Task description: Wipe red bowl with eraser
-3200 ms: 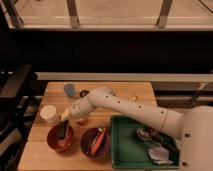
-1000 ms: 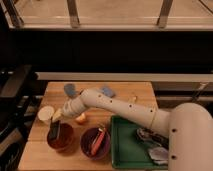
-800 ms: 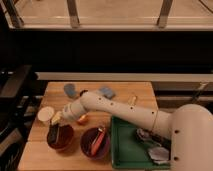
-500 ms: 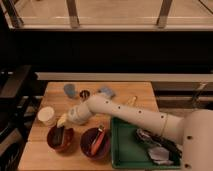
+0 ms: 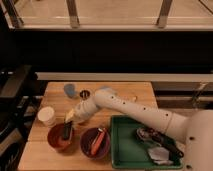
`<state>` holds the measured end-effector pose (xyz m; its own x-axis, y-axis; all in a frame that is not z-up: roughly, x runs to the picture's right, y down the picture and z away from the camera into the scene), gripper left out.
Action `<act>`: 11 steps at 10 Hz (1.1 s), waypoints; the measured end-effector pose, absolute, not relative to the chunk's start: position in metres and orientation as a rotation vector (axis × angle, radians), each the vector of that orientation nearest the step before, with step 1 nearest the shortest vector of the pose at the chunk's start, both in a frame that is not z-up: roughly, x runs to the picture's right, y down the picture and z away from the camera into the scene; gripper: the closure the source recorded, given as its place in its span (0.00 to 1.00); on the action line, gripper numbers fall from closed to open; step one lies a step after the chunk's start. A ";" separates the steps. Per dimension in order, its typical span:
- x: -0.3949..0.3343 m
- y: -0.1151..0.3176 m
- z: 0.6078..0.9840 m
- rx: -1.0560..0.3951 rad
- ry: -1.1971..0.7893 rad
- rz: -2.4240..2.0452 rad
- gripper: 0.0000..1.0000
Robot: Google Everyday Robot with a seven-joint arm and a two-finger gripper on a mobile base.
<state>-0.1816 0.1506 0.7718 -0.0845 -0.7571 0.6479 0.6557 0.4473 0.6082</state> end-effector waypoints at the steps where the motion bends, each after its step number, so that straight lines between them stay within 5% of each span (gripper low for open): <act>1: -0.188 0.143 0.777 0.119 -1.172 -1.194 1.00; 6: -0.236 0.149 0.763 0.186 -1.252 -1.228 1.00; 11: -0.194 0.193 0.735 0.122 -1.232 -1.155 1.00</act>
